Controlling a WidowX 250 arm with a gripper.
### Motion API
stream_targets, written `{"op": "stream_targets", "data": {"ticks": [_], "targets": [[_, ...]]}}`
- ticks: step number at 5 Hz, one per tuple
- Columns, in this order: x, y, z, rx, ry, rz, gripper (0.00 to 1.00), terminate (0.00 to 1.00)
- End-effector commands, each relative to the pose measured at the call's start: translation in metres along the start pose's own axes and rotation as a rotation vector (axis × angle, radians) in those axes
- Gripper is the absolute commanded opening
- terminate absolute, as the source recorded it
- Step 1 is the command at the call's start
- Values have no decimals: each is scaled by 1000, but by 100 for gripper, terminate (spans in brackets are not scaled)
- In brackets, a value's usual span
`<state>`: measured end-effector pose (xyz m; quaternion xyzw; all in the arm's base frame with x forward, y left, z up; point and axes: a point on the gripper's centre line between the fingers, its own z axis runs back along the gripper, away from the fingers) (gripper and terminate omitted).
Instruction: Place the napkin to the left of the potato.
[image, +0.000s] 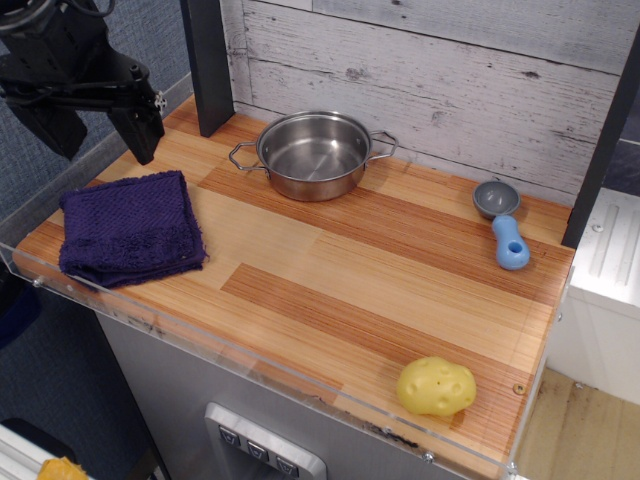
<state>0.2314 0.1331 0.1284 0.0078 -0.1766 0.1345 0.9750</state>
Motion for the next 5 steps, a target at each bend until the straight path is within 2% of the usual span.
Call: {"op": "stream_targets", "data": {"ticks": [1,3,5], "targets": [[0,0,0,0,0,0,100,0],[10,21,-36,8,43,-36,100,0],[9,41,-66,61,83,-35,100,0]]}}
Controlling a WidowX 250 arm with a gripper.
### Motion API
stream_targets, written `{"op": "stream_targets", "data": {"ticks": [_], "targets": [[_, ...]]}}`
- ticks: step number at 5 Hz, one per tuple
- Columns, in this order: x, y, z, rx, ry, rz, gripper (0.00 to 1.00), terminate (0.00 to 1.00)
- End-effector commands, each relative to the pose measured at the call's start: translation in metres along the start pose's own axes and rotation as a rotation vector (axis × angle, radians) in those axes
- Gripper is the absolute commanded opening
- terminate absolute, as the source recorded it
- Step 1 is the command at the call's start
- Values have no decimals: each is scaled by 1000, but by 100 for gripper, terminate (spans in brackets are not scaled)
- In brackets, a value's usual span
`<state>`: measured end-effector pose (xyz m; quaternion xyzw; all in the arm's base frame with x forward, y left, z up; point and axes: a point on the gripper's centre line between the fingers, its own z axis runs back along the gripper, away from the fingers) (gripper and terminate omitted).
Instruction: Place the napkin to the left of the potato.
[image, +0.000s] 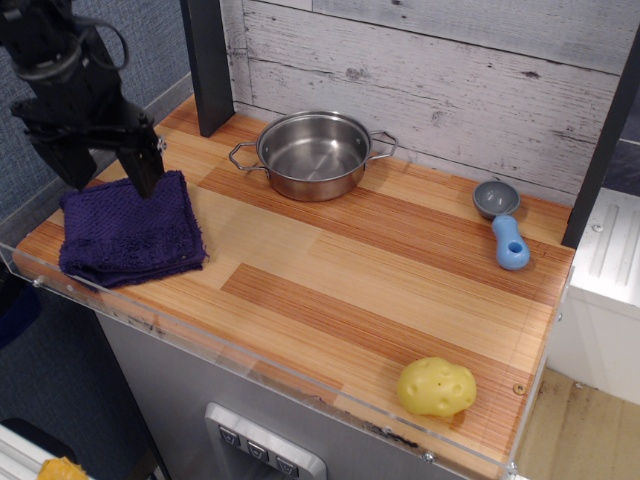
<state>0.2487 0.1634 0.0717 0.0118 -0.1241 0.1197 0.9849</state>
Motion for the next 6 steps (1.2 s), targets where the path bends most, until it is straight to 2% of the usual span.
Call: {"op": "stream_targets", "data": {"ticks": [1,3,5,6], "targets": [[1,19,-21,52,-11,12,100,0],[-3,19,-47,74,18,6,100,0],[-2,-3,-51,62,44,-10,100,0],[-3,-17,-54,25,58,-24,100,0]]}}
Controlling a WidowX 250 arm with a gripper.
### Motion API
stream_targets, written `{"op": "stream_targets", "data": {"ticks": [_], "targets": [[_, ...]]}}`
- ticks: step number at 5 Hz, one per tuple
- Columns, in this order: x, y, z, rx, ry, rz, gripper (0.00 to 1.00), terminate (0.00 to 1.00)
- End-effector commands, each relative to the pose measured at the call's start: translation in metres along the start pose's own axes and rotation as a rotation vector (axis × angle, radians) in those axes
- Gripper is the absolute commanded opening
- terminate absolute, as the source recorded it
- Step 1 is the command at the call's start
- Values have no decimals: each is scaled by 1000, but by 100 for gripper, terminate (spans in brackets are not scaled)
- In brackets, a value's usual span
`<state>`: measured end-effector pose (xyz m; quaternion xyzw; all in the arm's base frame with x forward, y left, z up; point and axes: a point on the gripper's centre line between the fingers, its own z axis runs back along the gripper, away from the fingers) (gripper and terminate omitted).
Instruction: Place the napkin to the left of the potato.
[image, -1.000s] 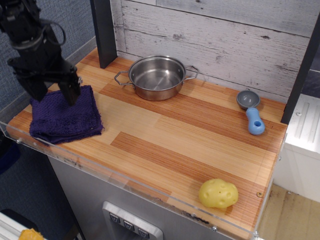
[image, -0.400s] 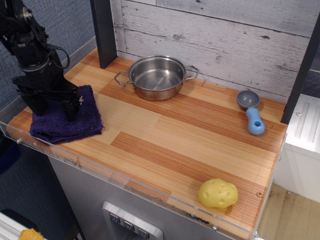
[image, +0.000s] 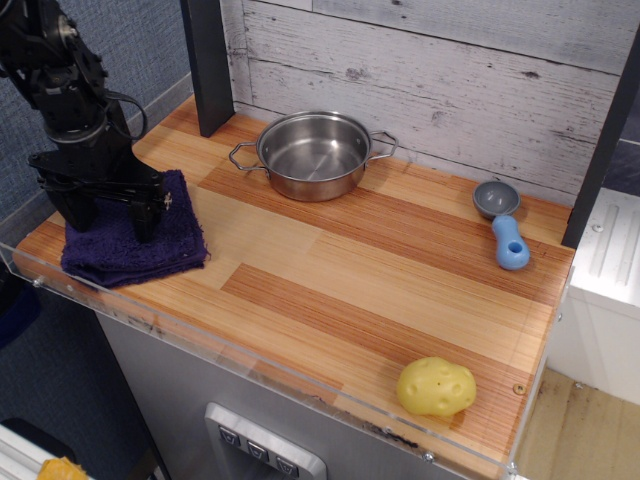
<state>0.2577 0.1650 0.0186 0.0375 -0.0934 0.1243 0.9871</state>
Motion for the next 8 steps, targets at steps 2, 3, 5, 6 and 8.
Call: {"op": "stream_targets", "data": {"ticks": [2,3,5,6,8], "targets": [[2,-47,-2,-47,31,-68,100,0],[3,-69,-3,-61,38,-109,100,0],[1,-117,-3,-77,47,-188,100,0],[-2,-146,-5,-97,53,-238,100,0],[-12,-203,5,-138,42,-358,100,0]]}}
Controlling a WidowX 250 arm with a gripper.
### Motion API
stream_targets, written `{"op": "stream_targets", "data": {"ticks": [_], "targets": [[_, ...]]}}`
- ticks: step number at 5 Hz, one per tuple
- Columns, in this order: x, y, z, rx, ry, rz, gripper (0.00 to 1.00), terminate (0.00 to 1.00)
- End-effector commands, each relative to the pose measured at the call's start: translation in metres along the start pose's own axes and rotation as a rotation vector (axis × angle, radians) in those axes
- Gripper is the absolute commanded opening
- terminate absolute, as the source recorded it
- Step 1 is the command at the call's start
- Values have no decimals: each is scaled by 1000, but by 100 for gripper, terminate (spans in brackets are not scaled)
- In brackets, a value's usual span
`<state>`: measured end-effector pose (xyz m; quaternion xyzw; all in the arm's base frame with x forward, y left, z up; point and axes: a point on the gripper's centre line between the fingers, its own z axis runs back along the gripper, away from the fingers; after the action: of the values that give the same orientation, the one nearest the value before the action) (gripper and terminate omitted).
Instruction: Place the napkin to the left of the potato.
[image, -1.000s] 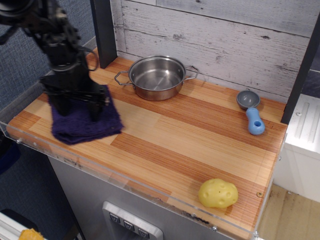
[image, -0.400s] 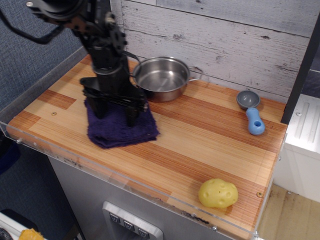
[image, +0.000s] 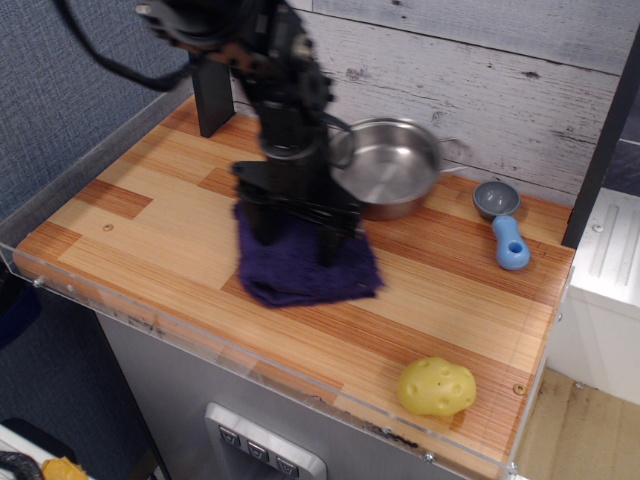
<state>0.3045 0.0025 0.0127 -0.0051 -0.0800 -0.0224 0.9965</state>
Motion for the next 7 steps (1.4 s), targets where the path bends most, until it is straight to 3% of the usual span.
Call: {"op": "stream_targets", "data": {"ticks": [1,2,5,7], "targets": [[-12,-56,0,-47,19,-104,100,0],[-17,-63,1,-55,26,-118,100,0],[-25,-24,18,8,13,-54,100,0],[-29,-19,22,8,12,-36,100,0]]}}
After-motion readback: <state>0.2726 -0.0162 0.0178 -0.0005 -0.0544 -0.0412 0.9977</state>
